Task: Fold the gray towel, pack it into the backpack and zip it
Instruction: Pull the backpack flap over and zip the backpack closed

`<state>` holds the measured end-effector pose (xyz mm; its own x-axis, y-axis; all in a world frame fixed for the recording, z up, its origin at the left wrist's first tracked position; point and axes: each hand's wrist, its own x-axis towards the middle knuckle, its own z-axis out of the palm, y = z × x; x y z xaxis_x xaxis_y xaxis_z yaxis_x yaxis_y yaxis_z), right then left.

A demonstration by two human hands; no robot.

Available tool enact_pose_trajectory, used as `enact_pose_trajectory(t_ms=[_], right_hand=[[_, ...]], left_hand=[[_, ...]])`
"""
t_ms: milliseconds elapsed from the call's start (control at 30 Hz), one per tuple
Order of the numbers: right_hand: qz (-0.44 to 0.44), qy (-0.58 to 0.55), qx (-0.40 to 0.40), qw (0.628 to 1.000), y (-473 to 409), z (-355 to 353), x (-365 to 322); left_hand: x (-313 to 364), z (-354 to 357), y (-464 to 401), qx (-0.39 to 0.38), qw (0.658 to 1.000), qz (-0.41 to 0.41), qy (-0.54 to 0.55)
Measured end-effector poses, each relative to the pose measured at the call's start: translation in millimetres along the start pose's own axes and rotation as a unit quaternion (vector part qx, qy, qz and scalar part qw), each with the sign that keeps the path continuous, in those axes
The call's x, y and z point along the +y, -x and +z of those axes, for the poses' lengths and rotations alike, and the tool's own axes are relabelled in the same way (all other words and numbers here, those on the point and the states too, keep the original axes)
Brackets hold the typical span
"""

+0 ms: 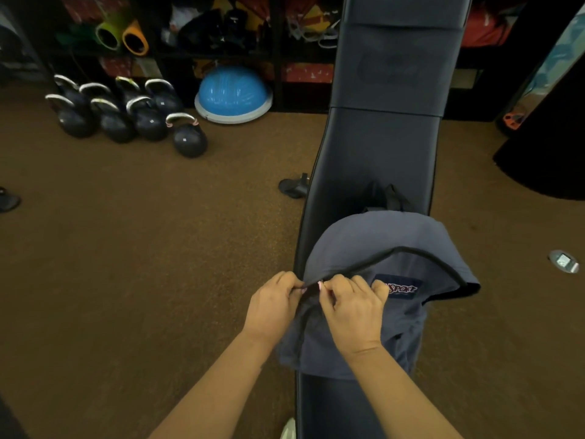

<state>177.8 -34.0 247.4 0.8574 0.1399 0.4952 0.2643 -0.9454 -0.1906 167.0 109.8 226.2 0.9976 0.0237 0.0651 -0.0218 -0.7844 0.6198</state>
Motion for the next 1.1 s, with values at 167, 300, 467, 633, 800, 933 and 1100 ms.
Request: enact_pose_trajectory(t_ms=[167, 300, 467, 633, 800, 933, 1100], right_hand=[[-0.002, 0.000, 0.021, 1.000, -12.2, -5.5, 2.1], [0.011, 0.000, 0.016, 1.000, -9.7, -8.7, 3.9], [0.059, -0.026, 0.003, 0.998, -8.8, -12.2, -5.9], [0.094, -0.032, -0.017, 0.995, -7.8, -14.0, -9.0], [0.078, -0.008, -0.040, 0.996, -8.9, -12.2, -6.2], [0.057, -0.009, -0.009, 0.998, -15.0, -13.8, 3.1], [0.062, -0.016, 0.017, 0.998, -25.4, -17.0, 13.3]], left_hand=[[1.1, -4.9, -1.4, 0.002, 0.999, -0.033, 0.035], [5.9, -4.4, -2.0, -0.010, 0.999, -0.033, 0.018], [21.8, -3.8, -10.4, 0.031, 0.998, 0.051, -0.003], [31.4, -10.0, -25.4, 0.052, 0.984, 0.161, -0.047], [28.3, -6.8, -33.3, 0.057, 0.989, 0.134, -0.007], [32.4, -5.8, -33.4, 0.029, 0.998, 0.049, 0.041], [34.7, -3.1, -31.1, 0.026, 0.997, 0.037, 0.066]])
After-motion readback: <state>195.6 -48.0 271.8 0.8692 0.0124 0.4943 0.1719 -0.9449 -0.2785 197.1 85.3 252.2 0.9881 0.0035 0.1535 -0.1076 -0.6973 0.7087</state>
